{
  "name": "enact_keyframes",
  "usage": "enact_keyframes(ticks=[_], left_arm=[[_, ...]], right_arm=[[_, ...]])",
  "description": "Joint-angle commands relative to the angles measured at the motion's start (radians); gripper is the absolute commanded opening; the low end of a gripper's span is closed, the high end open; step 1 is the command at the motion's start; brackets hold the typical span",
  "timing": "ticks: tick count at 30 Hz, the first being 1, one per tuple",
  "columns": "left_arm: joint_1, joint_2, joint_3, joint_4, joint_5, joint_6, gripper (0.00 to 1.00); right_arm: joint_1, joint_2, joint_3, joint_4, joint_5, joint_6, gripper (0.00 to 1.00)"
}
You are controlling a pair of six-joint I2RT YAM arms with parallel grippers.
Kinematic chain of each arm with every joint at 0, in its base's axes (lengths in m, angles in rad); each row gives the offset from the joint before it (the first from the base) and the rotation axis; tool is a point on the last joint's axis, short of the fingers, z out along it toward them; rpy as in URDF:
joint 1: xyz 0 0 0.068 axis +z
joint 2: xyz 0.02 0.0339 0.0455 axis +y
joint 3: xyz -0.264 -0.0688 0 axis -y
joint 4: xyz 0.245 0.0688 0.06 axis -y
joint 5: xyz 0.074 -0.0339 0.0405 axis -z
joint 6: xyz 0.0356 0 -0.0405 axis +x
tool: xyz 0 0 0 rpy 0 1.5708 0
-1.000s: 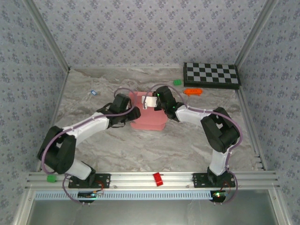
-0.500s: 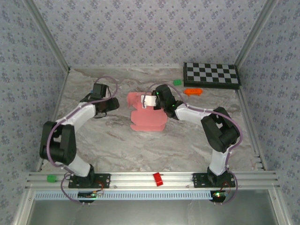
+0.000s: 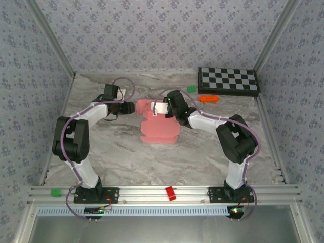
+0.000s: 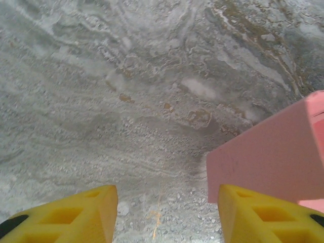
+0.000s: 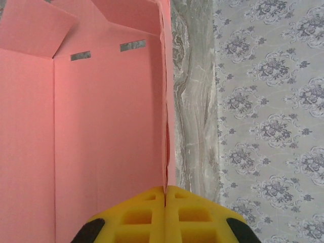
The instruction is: Fold the paper box
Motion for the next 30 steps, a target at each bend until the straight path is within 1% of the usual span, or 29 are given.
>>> enact_keyframes(ticks=[1,5,10,12,14,24,30], left_arm=[[0.004,0.01,-0.005,0.068,0.043,0.084,0.54],[0.004,0.018,-0.011,0.078,0.079,0.121,0.53],[0.004,0.03,0.002,0.057,0.112,0.134,0.52],[0.004,0.037,0.011,0.039,0.117,0.138,0.52],[0.004,0.041,0.019,0.016,0.117,0.14,0.51],[0.001,0.045,0.021,-0.007,0.228,0.186,0.51],[0.001,0.046,0.033,-0.048,0.24,0.213,0.5]], right_arm=[[-0.003,0.015,0.032,-0.03,-0.008,-0.001,0.0],[0.001,0.017,0.021,-0.018,-0.007,0.0,0.0],[0.006,0.015,0.013,-0.007,-0.003,0.001,0.0],[0.009,0.016,0.013,-0.004,0.0,0.002,0.0],[0.012,0.016,-0.022,0.004,0.002,0.004,0.0],[0.021,0.017,-0.037,0.016,0.011,0.007,0.0],[0.031,0.014,-0.053,0.043,0.028,0.007,0.0]])
